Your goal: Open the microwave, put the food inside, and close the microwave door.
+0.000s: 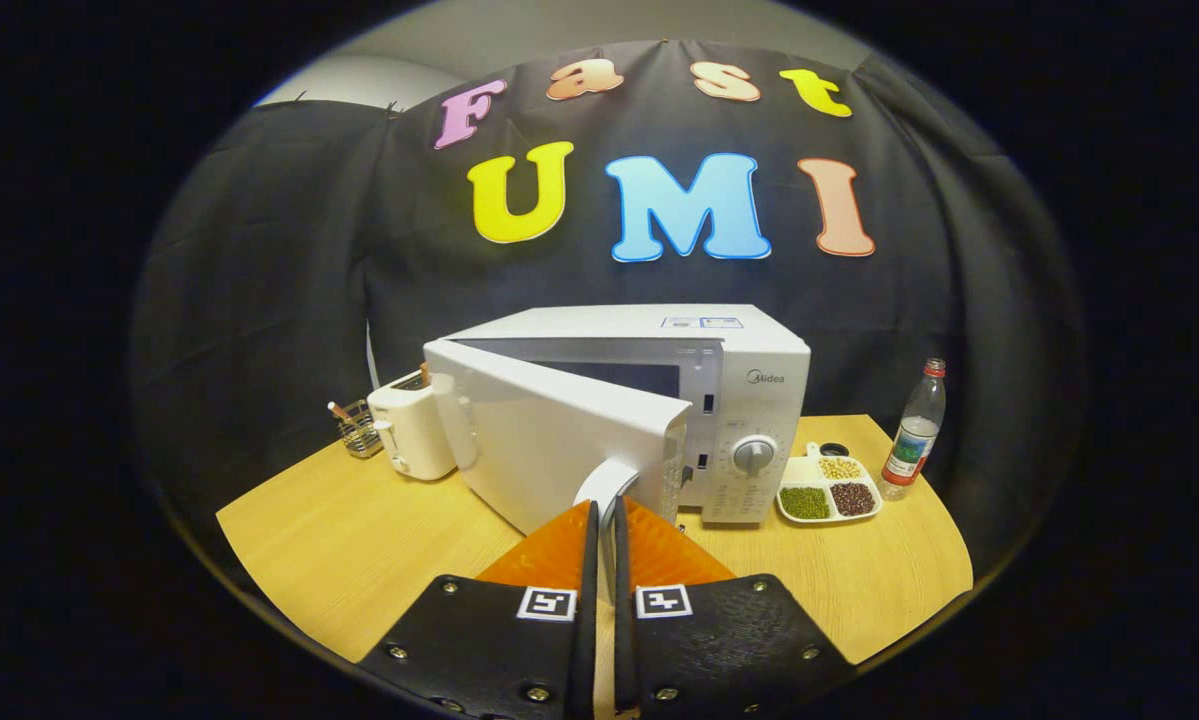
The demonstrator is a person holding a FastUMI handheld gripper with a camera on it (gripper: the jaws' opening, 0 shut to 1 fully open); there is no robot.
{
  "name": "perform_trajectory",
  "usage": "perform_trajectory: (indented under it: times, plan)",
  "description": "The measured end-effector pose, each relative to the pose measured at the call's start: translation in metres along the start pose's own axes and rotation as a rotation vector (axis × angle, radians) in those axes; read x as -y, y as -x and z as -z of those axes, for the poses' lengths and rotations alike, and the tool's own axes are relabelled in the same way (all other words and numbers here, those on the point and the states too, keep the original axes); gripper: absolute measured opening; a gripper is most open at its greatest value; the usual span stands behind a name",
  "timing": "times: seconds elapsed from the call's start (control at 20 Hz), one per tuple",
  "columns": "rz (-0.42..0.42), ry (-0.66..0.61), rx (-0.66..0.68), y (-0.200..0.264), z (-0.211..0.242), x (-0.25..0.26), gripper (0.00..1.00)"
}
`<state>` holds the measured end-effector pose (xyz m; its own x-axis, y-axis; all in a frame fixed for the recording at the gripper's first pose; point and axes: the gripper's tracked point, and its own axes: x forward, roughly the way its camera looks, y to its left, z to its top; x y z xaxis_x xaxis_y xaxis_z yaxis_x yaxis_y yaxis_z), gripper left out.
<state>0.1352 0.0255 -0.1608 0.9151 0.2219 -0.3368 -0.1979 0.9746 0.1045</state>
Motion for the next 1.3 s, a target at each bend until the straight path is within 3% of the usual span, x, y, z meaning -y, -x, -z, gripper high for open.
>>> perform_trajectory:
  times: [0.5,0.75,1.1,1.3]
  plan:
    - [0.107,-0.035,0.014,-0.073,-0.028,0.055,0.08]
    - [0.108,-0.028,0.007,-0.099,-0.033,0.067,0.08]
    - [0.108,-0.051,0.001,-0.095,-0.032,0.065,0.08]
    - [0.122,-0.044,0.040,-0.057,-0.038,0.058,0.08]
